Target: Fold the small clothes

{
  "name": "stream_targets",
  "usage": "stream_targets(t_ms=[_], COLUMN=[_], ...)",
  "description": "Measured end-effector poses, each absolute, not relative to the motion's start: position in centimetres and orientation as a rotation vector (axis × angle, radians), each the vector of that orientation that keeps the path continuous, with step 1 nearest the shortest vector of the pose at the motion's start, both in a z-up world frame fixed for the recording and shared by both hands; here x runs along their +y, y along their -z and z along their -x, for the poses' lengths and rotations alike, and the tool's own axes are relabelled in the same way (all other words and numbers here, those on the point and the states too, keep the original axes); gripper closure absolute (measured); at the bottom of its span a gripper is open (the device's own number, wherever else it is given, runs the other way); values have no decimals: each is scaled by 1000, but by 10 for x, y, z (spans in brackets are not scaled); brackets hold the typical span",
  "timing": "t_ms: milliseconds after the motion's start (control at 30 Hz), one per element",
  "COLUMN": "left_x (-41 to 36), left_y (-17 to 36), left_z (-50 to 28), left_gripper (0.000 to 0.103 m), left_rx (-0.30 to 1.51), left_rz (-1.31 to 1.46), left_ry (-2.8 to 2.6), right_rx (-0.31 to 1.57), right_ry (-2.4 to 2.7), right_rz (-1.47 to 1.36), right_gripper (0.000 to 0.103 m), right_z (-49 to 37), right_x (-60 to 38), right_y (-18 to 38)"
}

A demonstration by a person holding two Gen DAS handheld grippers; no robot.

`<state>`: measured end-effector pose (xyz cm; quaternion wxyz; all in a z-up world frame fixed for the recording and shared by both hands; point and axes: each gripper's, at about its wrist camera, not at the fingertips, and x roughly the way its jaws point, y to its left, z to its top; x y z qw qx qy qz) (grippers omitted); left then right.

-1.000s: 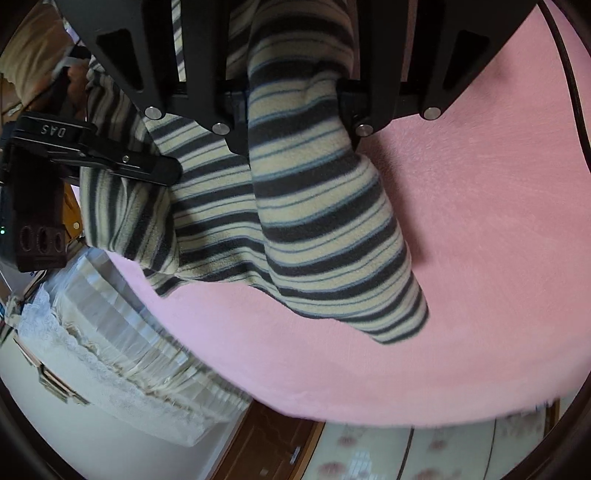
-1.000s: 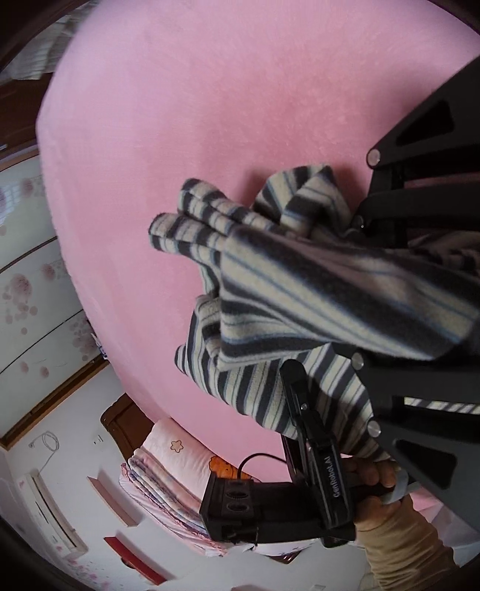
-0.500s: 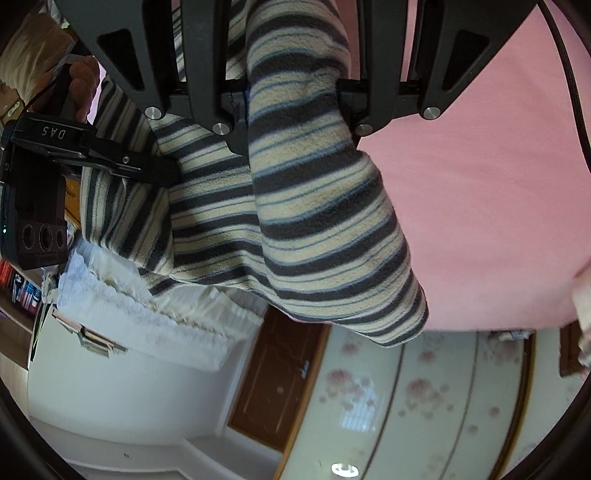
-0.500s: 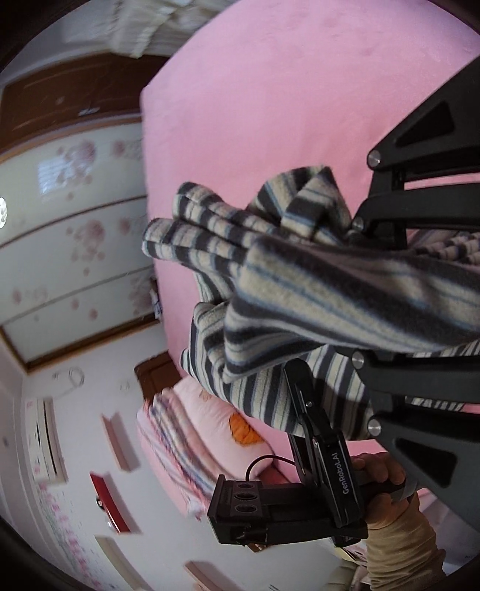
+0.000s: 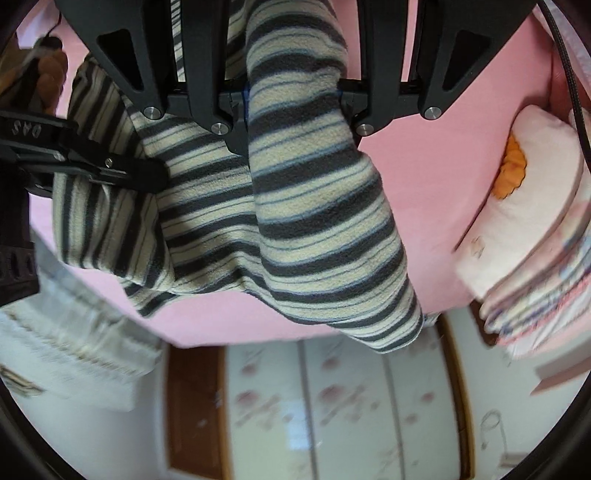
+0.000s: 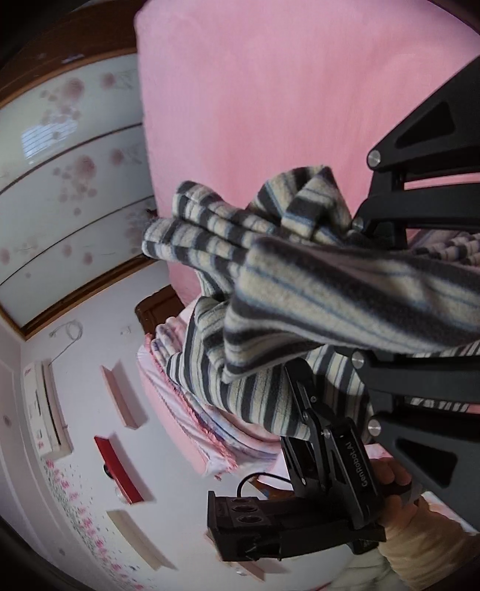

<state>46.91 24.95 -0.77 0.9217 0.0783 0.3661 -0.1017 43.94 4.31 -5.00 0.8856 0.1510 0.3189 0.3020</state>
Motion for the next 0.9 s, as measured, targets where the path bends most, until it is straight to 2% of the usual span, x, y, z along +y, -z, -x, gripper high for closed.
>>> stream_targets(t_ms=[200, 367, 667, 733, 800, 900], left_x=[275, 263, 228, 229, 236, 256], left_y=[78, 140, 184, 195, 205, 205], left_z=[-543, -597, -647, -653, -653, -653], left_gripper=[74, 73, 71, 66, 49, 28], left_rx=[843, 904, 928, 932, 939, 896], left_rz=[-113, -100, -200, -198, -191, -172], left_ry=[178, 180, 194, 188, 171, 100], right_rx=[768, 851, 903, 914, 930, 949], right_ry=[-563, -487, -419, -418, -430, -418], right_rz=[-370, -436, -614, -607, -576, -487], right_gripper=[77, 77, 77, 76, 74, 65], right_z=[-513, -559, -600, -604, -608, -610], right_x=[81, 70, 32, 29, 29, 35], right_y=[112, 169, 245, 252, 256, 251])
